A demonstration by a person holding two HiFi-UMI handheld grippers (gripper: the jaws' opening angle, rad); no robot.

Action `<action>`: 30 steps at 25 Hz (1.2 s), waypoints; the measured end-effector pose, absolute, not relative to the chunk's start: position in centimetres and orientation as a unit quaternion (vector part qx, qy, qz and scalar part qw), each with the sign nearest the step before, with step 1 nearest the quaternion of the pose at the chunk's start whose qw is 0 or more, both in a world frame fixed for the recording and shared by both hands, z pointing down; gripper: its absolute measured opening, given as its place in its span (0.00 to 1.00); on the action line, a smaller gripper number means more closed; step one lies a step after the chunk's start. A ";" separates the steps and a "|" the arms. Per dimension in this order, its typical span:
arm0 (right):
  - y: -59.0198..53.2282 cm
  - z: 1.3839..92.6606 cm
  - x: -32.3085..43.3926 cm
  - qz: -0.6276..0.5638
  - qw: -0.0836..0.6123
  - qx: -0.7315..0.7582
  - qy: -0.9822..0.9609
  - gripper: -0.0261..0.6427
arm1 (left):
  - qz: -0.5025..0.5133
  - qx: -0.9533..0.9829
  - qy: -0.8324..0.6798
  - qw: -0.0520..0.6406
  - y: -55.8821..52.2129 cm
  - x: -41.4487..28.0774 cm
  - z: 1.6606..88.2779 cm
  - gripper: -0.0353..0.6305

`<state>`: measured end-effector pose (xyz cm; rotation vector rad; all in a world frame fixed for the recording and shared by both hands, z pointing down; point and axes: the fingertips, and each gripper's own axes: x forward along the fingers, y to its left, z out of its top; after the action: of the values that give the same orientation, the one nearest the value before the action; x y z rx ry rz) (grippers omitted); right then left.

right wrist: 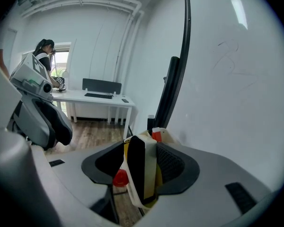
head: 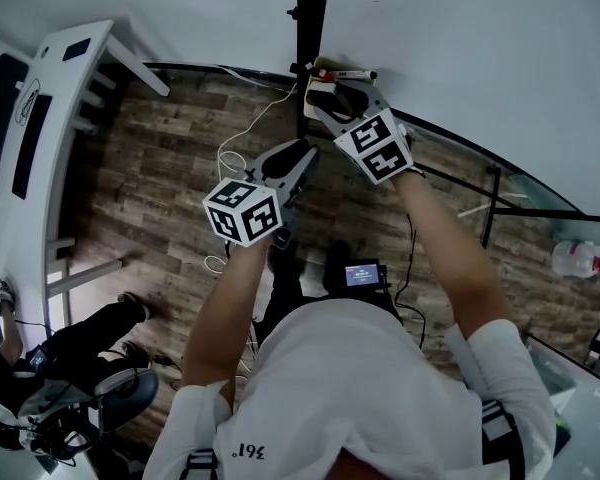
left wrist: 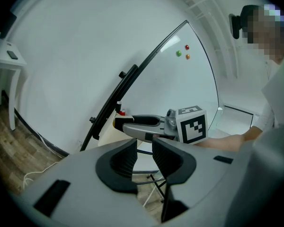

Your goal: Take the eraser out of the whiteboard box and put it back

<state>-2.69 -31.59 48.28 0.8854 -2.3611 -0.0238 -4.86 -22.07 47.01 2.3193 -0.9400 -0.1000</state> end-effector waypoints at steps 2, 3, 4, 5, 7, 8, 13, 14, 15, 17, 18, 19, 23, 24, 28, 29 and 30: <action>-31.5 48.0 -2.4 -0.008 0.302 0.338 -0.891 0.36 | -0.039 0.880 -0.357 0.312 -21.9 -4.9 46.9 0.21; -31.5 47.8 -2.3 -0.008 0.299 0.341 -0.891 0.37 | -0.039 0.880 -0.358 0.311 -22.0 -5.0 46.8 0.21; -31.5 47.5 -2.2 -0.009 0.295 0.343 -0.892 0.37 | -0.040 0.879 -0.358 0.310 -22.0 -5.1 46.7 0.21; -31.6 47.1 -2.0 -0.010 0.290 0.347 -0.892 0.37 | -0.041 0.879 -0.359 0.310 -22.0 -5.2 46.6 0.21; -31.7 46.5 -1.6 -0.016 0.279 0.354 -0.892 0.37 | -0.045 0.879 -0.361 0.308 -22.1 -5.4 46.3 0.21; -31.8 46.2 -1.4 -0.019 0.276 0.357 -0.892 0.37 | -0.047 0.879 -0.362 0.307 -22.2 -5.5 46.1 0.21; -31.2 44.0 -0.7 -0.015 0.259 0.367 -0.893 0.36 | -0.053 0.882 -0.361 0.298 -22.6 -5.3 45.0 0.21; -31.1 43.6 -0.5 -0.012 0.253 0.367 -0.895 0.36 | -0.053 0.883 -0.361 0.296 -22.6 -5.2 44.8 0.21; -31.0 43.2 -0.3 -0.008 0.248 0.365 -0.897 0.36 | -0.053 0.883 -0.362 0.294 -22.6 -5.2 44.6 0.21; -30.8 42.2 0.2 -0.002 0.233 0.366 -0.901 0.36 | -0.055 0.884 -0.362 0.290 -22.6 -5.2 44.1 0.21; -30.6 41.6 0.5 -0.001 0.224 0.369 -0.902 0.34 | -0.057 0.884 -0.363 0.288 -22.5 -5.3 43.9 0.21; -30.5 40.9 0.8 0.000 0.214 0.373 -0.903 0.32 | -0.060 0.885 -0.364 0.286 -22.5 -5.4 43.6 0.20; -29.5 38.3 2.1 0.008 0.177 0.382 -0.907 0.24 | -0.076 0.885 -0.363 0.281 -22.1 -5.7 42.1 0.19; -29.2 37.7 2.4 0.008 0.169 0.385 -0.908 0.22 | -0.080 0.886 -0.362 0.278 -22.0 -5.7 41.6 0.19; -28.0 35.0 3.5 0.009 0.134 0.395 -0.909 0.18 | -0.088 0.892 -0.358 0.261 -21.5 -5.9 39.4 0.18; -27.5 34.4 3.8 0.007 0.127 0.397 -0.909 0.17 | -0.087 0.894 -0.357 0.257 -21.2 -5.9 39.0 0.18; -27.1 33.7 4.1 0.004 0.120 0.399 -0.909 0.16 | -0.088 0.895 -0.357 0.254 -21.0 -5.9 38.6 0.18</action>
<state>4.08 -27.08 33.74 1.1646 -2.6567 0.0130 -5.89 -21.00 38.55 2.4316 -0.9688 -0.2385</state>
